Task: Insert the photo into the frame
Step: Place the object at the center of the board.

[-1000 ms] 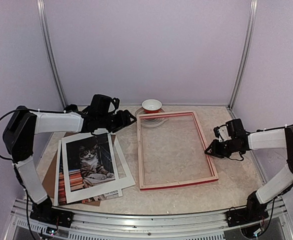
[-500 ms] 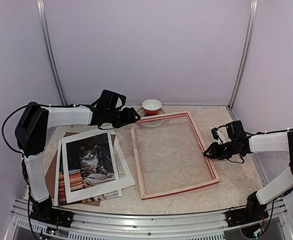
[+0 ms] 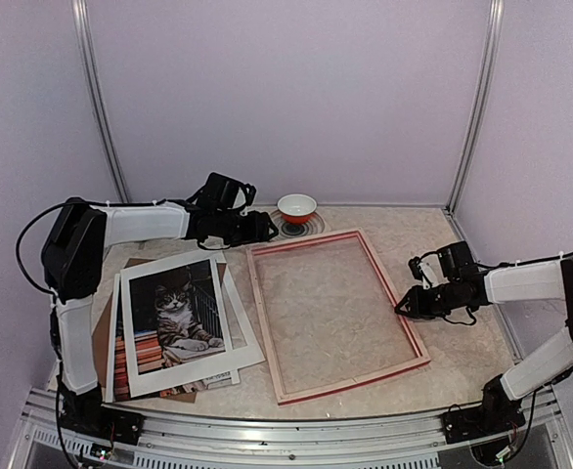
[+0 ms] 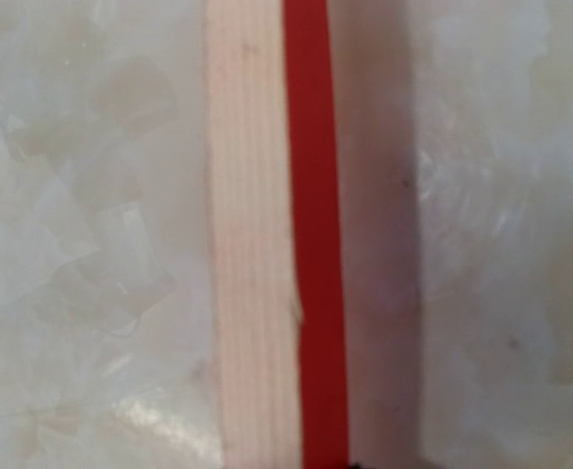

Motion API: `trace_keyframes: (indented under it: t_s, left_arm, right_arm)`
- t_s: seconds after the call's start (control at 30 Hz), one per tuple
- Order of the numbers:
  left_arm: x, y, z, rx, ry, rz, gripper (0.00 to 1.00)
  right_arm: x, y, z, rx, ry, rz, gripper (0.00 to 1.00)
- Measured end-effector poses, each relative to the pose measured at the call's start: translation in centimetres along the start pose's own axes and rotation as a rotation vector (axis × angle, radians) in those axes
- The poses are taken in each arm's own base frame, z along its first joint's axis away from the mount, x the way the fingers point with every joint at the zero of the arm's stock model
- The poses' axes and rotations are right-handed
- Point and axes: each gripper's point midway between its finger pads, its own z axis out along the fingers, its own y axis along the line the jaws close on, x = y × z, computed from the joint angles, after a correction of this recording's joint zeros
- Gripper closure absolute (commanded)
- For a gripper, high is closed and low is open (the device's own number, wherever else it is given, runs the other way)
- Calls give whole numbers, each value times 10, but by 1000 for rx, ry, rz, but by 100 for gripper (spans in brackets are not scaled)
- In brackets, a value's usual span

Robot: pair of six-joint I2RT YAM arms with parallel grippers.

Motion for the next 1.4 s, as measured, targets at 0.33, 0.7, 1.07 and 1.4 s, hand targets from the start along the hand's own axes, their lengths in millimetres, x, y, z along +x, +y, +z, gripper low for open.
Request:
trace_keyframes:
  t_s: [0.33,0.7,1.07,1.4]
  left_arm:
    - [-17,1,9,-5,18,212,37]
    - [7,28,26,-16,137,331,45]
    - [5,38,24,27,154,298,49]
    - [12,30,22,113,176,294,56]
  right_arm:
    - [-2,4,1,-8,-9,-24,93]
    - [1,12,2,-25,-1,-54,93]
    - [-6,17,-4,-35,-30,-77,93]
    - [-6,17,-5,-34,-33,-87,93]
